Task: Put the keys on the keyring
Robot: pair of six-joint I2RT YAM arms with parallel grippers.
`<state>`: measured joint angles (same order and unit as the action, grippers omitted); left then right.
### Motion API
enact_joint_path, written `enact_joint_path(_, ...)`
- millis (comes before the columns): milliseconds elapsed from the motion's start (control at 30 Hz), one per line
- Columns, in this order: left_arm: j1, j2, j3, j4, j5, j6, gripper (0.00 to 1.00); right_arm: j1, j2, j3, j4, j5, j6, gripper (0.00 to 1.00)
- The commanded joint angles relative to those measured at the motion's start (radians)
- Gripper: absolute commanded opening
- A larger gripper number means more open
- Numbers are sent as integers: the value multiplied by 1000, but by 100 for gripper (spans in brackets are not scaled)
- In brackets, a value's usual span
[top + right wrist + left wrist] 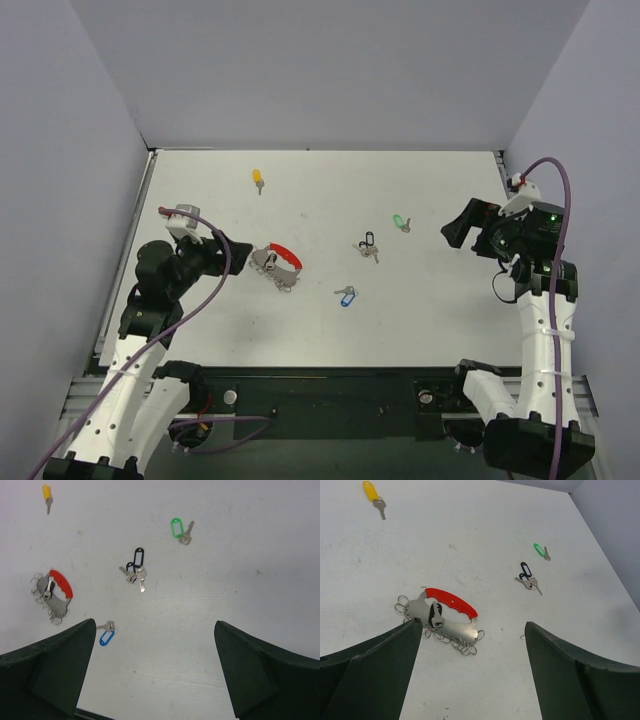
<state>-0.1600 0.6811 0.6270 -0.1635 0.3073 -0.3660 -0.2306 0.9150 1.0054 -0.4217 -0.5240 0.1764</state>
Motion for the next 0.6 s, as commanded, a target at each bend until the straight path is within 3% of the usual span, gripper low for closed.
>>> enact_joint_path(0,14,9,-18,84,47,-59,95,-9,71,-7,-9,-272,-168,99)
enact_joint_path(33,14,18,-23,90,53,-65,96,-7,96,1,-31,-413,-223,99)
enact_joint_path(100,14,26,-18,88,78,-65,97,26,169,53,-139,-513,-363,98)
enact_joint_path(200,14,32,-21,90,85,-64,97,220,257,153,-401,-374,-683,97)
enact_joint_path(333,16,66,-9,79,116,-54,97,440,283,135,-451,-219,-925,94)
enact_joint_path(433,16,95,-4,74,144,-47,97,525,309,122,-483,-179,-1121,91)
enact_joint_path(567,19,112,2,67,148,-41,96,557,398,163,-490,-139,-1172,87)
